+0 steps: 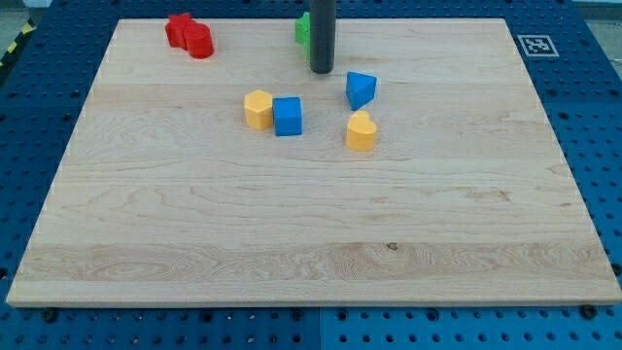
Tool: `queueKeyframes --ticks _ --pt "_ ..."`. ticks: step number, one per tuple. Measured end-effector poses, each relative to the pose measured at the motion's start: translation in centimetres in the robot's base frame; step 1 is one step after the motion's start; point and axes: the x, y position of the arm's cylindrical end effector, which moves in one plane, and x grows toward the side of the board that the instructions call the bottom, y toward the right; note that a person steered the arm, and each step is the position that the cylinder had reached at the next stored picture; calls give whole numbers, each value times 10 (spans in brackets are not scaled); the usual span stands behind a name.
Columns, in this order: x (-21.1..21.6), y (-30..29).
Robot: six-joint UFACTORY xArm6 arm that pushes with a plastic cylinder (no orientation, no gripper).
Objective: Push the blue triangle to the right side of the green circle
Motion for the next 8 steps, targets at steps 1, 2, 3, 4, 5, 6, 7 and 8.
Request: queueKeyframes --ticks 1,2,3,4,5,6,7,8 --pt "19 21" --pt "24 31" --pt "39 25" --pt "61 10" --pt "79 12" --pt "83 31" --pt "83 62" --pt "82 97"
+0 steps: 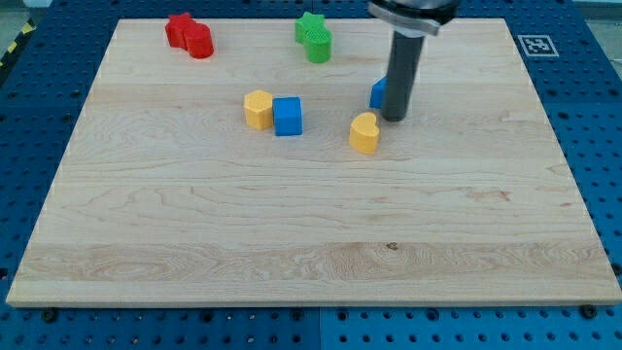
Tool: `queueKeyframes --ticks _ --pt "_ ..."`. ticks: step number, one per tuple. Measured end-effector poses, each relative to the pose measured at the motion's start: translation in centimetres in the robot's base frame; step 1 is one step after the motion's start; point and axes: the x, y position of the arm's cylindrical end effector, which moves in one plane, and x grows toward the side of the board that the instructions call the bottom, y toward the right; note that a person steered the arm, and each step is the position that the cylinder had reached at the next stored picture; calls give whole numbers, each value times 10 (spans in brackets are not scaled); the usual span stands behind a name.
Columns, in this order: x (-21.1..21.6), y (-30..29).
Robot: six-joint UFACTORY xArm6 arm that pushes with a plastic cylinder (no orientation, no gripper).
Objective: Push the blue triangle to the right side of the green circle
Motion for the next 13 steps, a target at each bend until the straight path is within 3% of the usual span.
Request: queueKeyframes --ticks 2,10,13 --pt "-6 18" --pt "-9 -11" --pt "-55 -20"
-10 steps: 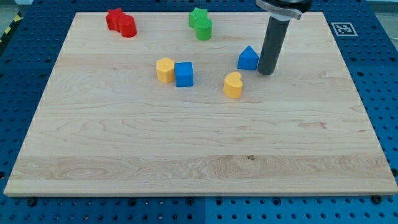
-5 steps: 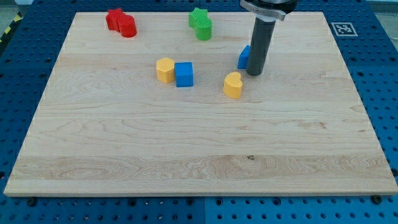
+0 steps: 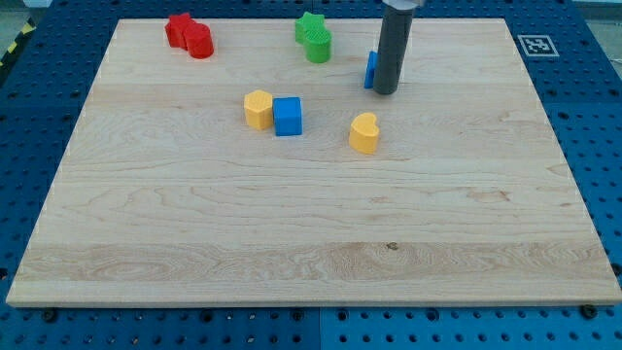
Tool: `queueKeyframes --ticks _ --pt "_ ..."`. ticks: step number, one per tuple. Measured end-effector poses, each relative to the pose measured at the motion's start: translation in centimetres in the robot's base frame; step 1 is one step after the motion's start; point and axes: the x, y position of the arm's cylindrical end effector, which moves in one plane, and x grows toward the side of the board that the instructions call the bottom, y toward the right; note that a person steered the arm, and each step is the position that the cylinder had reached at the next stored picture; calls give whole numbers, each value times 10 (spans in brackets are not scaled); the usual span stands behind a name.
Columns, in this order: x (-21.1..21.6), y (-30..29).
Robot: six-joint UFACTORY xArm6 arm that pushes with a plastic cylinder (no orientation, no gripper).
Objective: Push the blue triangle to the right side of the green circle
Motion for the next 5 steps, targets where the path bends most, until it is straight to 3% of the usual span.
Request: queueKeyframes --ticks 3,5 --pt "-50 -27" --pt "-37 -28"
